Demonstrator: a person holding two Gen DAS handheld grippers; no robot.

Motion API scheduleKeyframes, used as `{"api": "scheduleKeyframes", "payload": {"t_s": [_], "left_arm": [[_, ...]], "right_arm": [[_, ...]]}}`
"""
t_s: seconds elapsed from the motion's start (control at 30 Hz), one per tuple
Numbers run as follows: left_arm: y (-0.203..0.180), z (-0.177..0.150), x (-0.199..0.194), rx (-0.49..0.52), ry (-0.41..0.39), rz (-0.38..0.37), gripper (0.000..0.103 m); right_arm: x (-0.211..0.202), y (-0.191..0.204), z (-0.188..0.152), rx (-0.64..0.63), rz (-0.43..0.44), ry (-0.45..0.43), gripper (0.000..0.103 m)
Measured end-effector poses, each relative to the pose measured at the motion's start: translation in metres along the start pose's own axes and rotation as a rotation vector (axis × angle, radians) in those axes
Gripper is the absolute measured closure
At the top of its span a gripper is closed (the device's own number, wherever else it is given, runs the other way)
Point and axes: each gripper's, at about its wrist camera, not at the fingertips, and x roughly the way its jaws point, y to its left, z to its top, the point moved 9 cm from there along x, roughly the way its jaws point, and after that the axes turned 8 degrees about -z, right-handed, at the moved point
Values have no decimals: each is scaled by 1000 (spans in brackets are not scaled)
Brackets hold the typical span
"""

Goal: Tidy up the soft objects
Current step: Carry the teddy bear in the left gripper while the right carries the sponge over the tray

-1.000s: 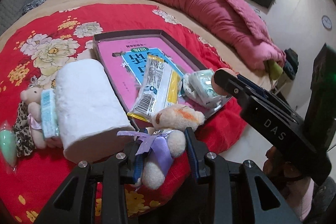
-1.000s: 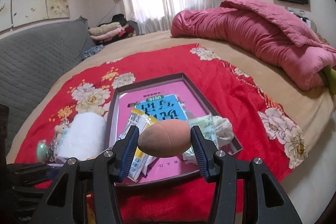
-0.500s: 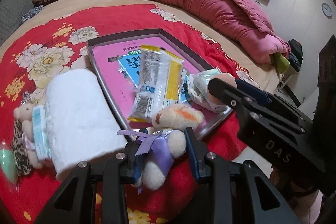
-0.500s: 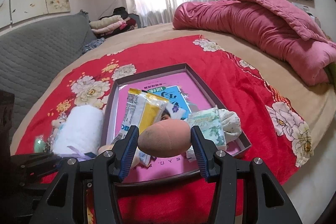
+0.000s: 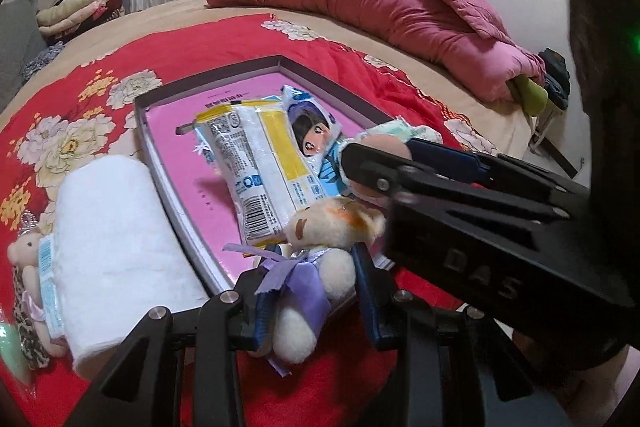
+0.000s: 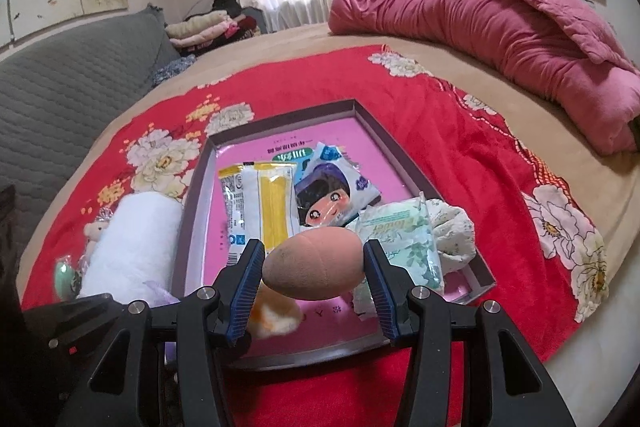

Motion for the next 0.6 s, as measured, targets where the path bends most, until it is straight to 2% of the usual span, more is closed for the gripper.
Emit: {"api": "scheduleKeyframes", "payload": {"t_s": [0.6], "left_arm": [[-4,-4,10,20,16,-5,66]], "right_arm": [[32,6,-3,-69,-34,74,48]]}}
